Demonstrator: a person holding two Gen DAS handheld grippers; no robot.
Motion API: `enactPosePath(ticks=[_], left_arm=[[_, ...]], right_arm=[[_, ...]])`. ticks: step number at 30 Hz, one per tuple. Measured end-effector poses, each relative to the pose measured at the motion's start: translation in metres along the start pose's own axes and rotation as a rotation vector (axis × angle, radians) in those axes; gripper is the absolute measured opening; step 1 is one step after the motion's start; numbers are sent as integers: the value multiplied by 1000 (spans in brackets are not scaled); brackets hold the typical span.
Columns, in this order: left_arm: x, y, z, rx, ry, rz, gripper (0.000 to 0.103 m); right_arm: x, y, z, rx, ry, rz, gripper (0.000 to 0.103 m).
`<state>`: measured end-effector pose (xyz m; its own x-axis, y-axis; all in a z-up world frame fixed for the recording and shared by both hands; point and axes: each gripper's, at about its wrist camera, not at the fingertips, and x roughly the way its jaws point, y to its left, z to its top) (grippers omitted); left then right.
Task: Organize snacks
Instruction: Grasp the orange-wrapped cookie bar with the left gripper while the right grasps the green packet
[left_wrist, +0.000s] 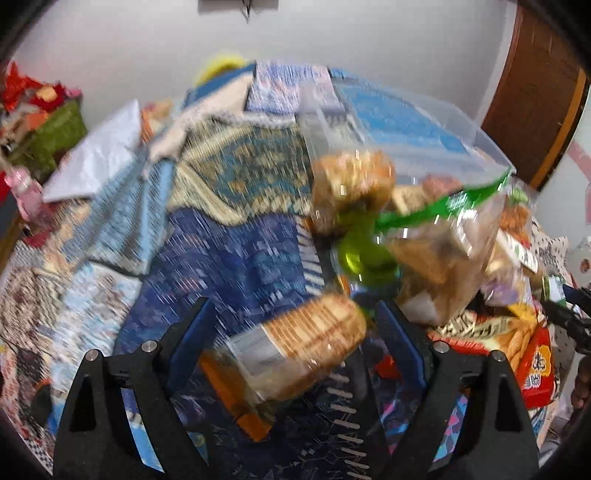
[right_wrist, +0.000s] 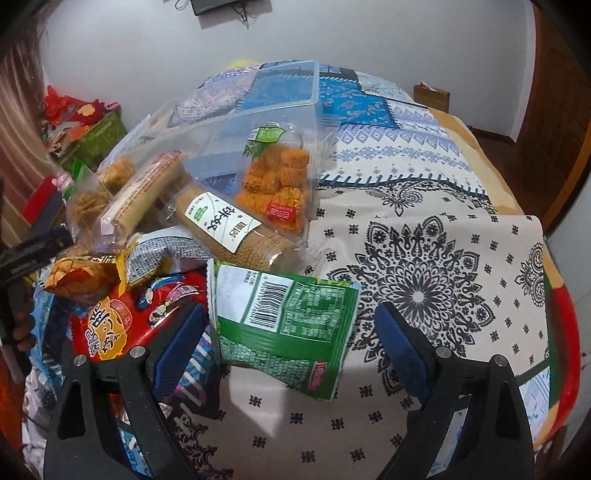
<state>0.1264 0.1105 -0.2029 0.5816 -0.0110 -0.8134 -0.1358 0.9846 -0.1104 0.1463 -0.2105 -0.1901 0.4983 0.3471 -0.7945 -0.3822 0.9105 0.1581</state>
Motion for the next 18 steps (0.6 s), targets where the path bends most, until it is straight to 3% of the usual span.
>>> enactPosePath(ticks=[6, 9, 12, 13, 15, 16, 18], left_arm=[[-7, -8, -13, -21, 15, -68, 87], [-13, -14, -19, -15, 23, -68, 82], [-11, -17, -25, -15, 50, -68, 63], [-9, -18, -26, -16, 62, -64, 51], [-7, -18, -30, -27, 72, -67, 43], [-9, -19, -30, -33, 60, -61, 35], [-15, -20, -31, -36, 41, -39, 33]], right_arm=[[0, -3, 1, 18, 5, 46, 62], [-1, -6, 2, 36, 7, 72, 55], [-2, -8, 1, 44, 6, 83, 52], [-3, -9, 1, 47, 6, 88, 49], [-4, -8, 0, 50, 4, 91, 46], [-6, -7, 0, 50, 1, 87, 45], [-9, -7, 0, 47, -8, 82, 43]])
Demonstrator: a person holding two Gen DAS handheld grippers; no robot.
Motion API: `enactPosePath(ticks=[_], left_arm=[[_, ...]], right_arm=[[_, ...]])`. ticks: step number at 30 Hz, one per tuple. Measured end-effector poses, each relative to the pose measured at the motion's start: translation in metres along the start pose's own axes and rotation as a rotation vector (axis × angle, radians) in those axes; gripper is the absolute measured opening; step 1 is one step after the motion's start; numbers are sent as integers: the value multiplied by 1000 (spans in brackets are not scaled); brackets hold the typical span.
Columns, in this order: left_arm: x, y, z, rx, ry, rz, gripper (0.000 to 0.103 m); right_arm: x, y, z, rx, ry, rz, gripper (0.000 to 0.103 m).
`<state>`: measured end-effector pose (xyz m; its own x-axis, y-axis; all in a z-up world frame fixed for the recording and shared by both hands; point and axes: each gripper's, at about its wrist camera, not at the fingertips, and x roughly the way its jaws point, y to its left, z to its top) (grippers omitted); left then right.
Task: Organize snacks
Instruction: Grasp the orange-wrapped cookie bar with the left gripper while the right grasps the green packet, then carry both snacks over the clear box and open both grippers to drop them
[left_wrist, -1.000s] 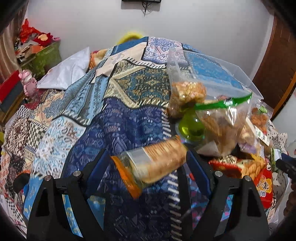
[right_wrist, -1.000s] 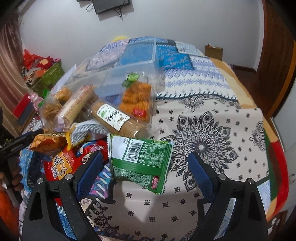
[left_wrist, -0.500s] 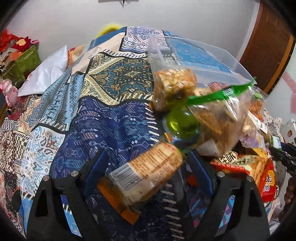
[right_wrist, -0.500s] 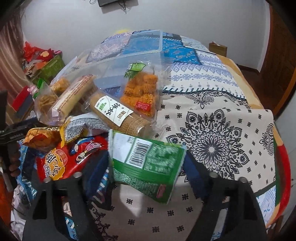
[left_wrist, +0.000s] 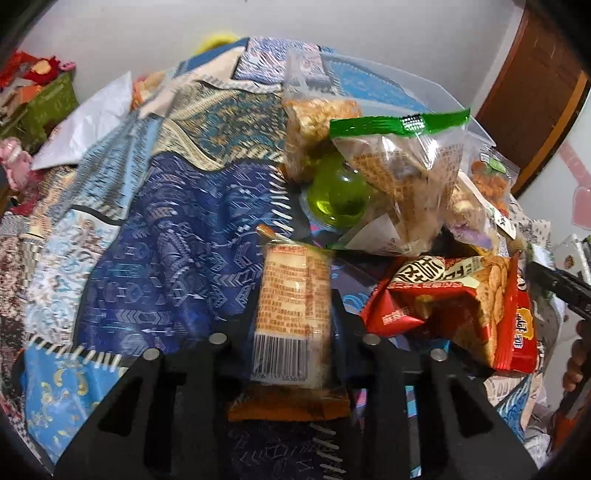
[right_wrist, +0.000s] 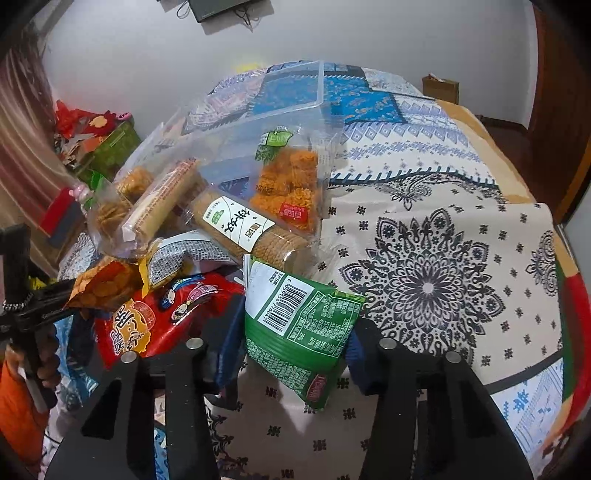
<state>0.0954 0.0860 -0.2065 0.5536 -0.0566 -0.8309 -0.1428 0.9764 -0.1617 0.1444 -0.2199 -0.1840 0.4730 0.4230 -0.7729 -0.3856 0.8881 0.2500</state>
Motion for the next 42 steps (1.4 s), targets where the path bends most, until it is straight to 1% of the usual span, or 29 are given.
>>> enactPosePath(ticks=[2, 5, 10, 16, 18, 22, 26, 30, 36, 42], left_arm=[[-7, 1, -1, -14, -17, -9, 33], [-22, 0, 0, -10, -63, 26, 33], [-55, 3, 15, -20, -152, 26, 33], [-86, -7, 46, -12, -261, 15, 33], [-92, -11, 58, -10, -290, -1, 33], [-97, -19, 80, -8, -321, -22, 33], [-93, -25, 104, -2, -338, -30, 33], [-82, -30, 123, 6, -333, -29, 33], [-52, -38, 150, 9, -289, -47, 33], [-17, -44, 170, 28, -234, -39, 33]], right_arm=[[-5, 1, 0, -6, -14, -8, 40], [-13, 1, 4, -12, -41, -22, 40], [-26, 1, 17, -8, -94, -13, 39], [-41, 10, 48, -36, -183, 1, 39], [-44, 16, 60, -53, -218, 5, 39], [-47, 27, 83, -83, -272, 21, 39], [-42, 38, 99, -106, -293, 41, 39], [-26, 47, 113, -129, -295, 42, 39], [-2, 52, 131, -130, -274, 50, 39], [20, 51, 151, -136, -240, 49, 39]])
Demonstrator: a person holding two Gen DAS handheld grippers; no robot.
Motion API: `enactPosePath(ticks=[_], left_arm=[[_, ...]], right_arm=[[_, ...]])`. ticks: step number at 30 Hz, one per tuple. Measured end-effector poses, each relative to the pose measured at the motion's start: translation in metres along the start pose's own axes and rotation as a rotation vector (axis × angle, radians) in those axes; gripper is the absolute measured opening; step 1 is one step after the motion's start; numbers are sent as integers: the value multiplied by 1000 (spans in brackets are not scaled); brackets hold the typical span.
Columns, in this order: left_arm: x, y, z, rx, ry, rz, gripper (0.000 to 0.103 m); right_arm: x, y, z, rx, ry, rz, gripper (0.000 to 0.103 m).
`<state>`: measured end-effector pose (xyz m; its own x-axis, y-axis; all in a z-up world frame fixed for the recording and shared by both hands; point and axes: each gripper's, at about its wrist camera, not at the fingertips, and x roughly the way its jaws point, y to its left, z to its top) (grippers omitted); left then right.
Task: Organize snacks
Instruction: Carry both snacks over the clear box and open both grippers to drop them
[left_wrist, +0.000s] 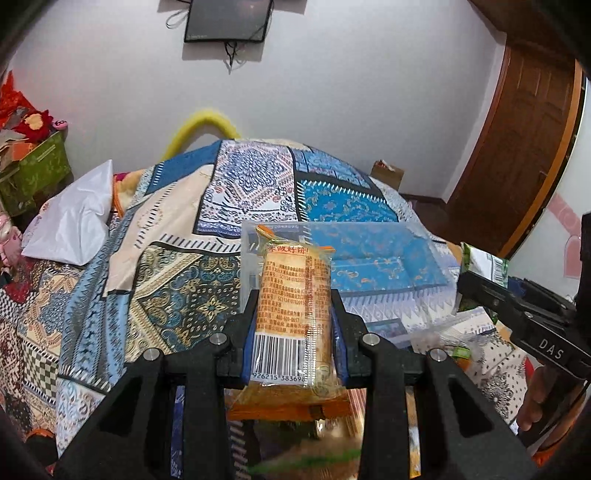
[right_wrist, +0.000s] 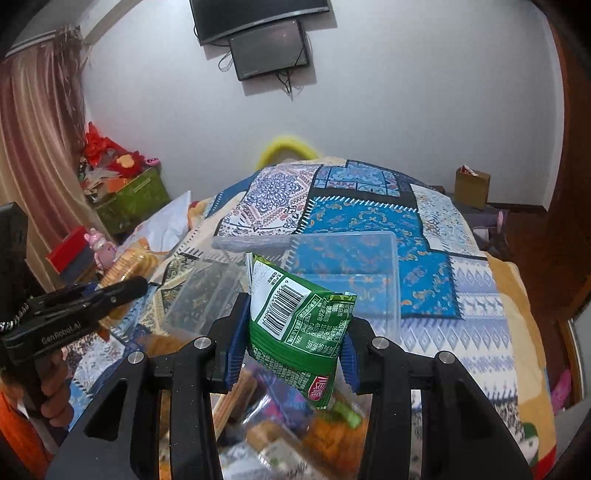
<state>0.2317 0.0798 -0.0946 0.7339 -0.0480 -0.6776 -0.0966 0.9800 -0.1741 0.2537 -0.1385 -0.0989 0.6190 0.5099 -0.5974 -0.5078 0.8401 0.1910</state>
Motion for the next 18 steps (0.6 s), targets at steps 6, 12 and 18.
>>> enactPosePath(ticks=[6, 12, 18], left_arm=[[39, 1, 10, -14, 85, -23, 33], [74, 1, 12, -5, 178, 25, 33], [88, 2, 13, -9, 246, 47, 33]], right_arm=[[29, -2, 8, -6, 62, -3, 39], [61, -3, 5, -18, 165, -4, 39], [85, -7, -3, -7, 274, 17, 40]])
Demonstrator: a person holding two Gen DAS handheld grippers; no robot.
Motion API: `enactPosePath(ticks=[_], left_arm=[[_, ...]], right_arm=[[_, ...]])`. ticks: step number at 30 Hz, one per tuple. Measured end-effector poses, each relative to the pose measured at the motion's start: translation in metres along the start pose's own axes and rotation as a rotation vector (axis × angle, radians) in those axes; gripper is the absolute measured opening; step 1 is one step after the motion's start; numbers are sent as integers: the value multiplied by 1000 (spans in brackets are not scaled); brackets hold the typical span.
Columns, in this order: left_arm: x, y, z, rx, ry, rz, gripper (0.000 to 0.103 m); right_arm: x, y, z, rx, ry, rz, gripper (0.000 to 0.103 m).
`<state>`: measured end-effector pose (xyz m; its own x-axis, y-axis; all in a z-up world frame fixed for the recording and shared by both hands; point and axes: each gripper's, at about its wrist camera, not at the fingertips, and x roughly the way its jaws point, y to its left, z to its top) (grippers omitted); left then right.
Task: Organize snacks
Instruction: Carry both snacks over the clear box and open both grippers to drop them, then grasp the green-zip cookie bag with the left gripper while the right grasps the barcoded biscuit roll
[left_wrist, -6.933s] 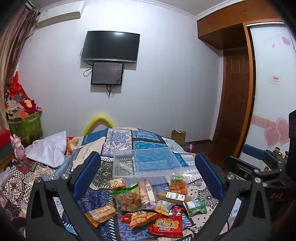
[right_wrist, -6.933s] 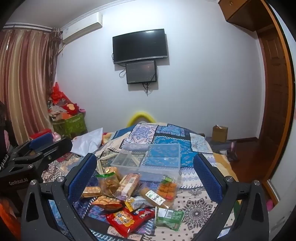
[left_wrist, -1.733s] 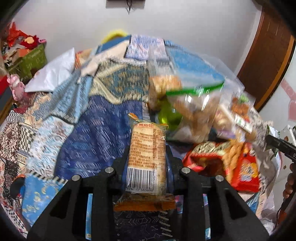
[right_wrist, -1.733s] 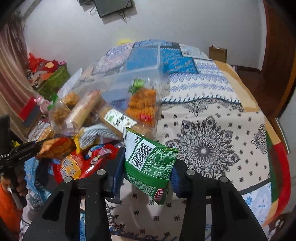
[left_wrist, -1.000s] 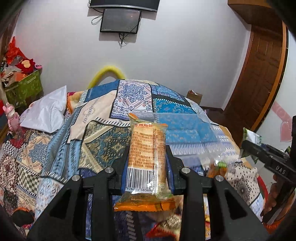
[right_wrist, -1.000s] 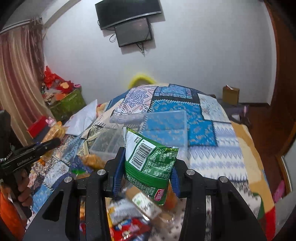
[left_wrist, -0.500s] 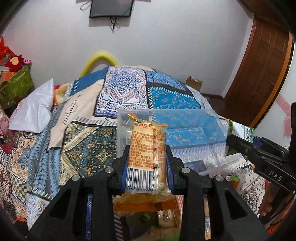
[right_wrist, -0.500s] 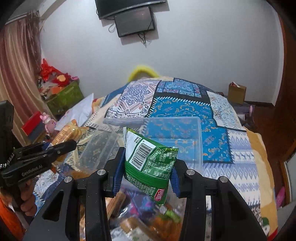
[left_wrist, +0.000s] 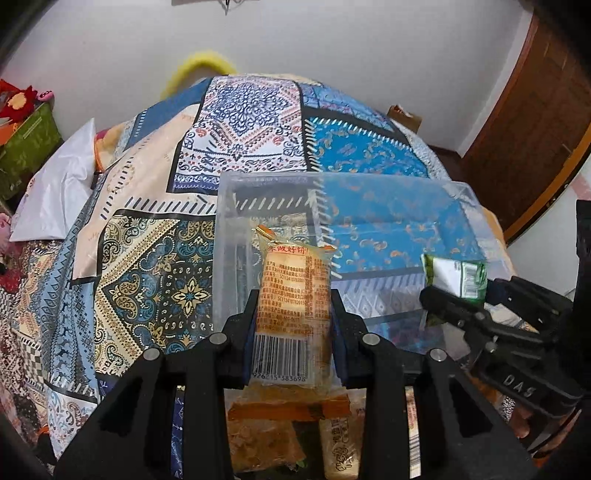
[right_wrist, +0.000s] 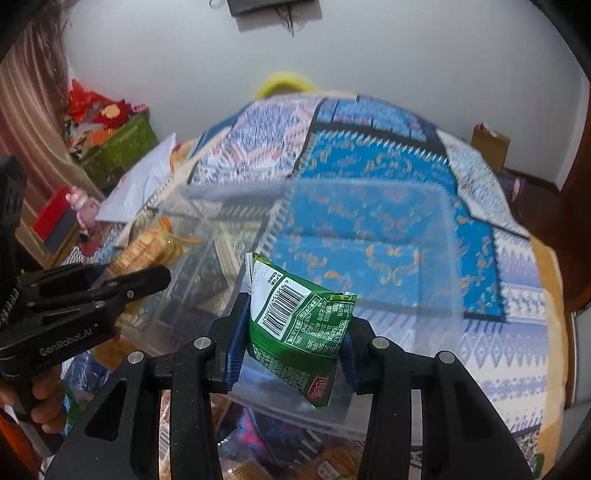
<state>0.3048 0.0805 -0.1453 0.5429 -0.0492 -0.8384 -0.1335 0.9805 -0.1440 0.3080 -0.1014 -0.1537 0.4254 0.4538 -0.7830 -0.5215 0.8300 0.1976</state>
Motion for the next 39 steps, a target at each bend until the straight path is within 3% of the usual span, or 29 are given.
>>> enactPosePath(ticks=[4, 8, 12, 17, 25, 39], left_arm=[[6, 0, 1, -5, 41, 7, 35], [1, -1, 1, -10, 27, -3, 52], [-20, -3, -1, -4, -16, -29, 52], [-53, 1, -9, 1, -86, -13, 57], [-99, 10, -51, 2, -156, 9, 64], [-122, 7, -126, -13, -149, -20, 72]], right_arm=[[7, 1, -4, -2, 38, 6, 42], [4, 3, -5, -6, 43, 9, 45], [-12, 8, -4, -27, 1, -11, 47], [-45, 10, -7, -39, -81, -27, 57], [-84, 22, -28, -65, -152, -32, 61], [-86, 36, -83, -8, -98, 37, 62]])
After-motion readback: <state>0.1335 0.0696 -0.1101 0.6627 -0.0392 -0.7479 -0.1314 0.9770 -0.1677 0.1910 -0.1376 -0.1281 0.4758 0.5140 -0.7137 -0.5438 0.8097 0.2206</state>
